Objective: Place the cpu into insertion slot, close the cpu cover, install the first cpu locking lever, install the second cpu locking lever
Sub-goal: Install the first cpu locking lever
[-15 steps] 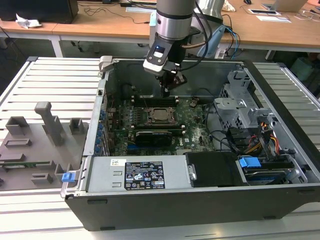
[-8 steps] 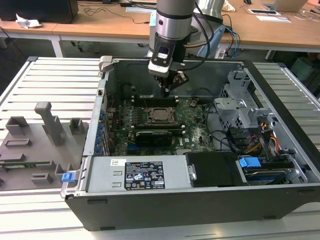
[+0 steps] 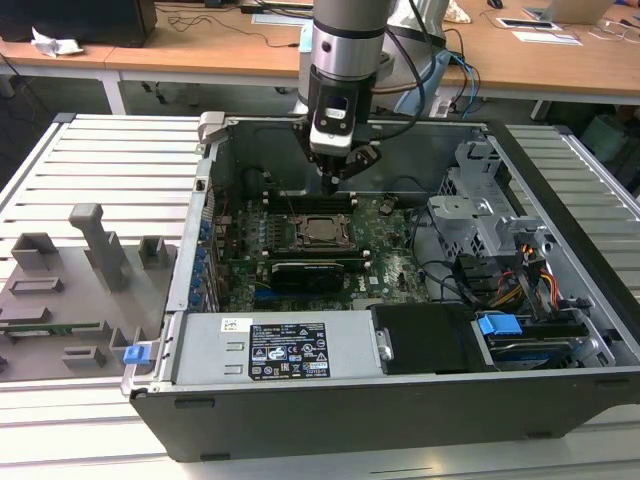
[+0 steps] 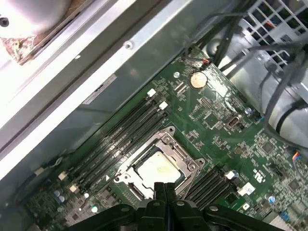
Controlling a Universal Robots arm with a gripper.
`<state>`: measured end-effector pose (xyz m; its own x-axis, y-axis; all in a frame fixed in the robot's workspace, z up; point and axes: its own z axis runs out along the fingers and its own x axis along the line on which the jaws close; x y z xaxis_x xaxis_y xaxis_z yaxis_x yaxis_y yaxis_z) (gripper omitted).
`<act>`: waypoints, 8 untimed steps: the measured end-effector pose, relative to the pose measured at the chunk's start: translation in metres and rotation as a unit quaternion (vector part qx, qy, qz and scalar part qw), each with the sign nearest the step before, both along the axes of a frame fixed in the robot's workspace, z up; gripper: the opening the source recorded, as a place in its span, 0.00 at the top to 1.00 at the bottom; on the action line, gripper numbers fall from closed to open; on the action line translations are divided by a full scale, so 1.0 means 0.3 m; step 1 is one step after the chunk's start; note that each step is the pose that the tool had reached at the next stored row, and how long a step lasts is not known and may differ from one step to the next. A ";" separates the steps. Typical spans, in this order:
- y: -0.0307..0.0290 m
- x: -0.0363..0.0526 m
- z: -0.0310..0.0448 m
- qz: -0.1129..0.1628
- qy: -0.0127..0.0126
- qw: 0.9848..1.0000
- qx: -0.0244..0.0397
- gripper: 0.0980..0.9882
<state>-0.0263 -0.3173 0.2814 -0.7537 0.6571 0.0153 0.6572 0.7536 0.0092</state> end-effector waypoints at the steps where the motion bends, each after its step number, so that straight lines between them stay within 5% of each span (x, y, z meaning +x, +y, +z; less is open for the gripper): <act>1: 0.000 0.000 0.000 0.010 0.000 1.000 0.000 1.00; 5: 0.000 0.000 0.000 0.054 0.000 0.999 0.000 1.00; 8: 0.000 0.000 0.000 0.106 0.000 0.994 0.000 1.00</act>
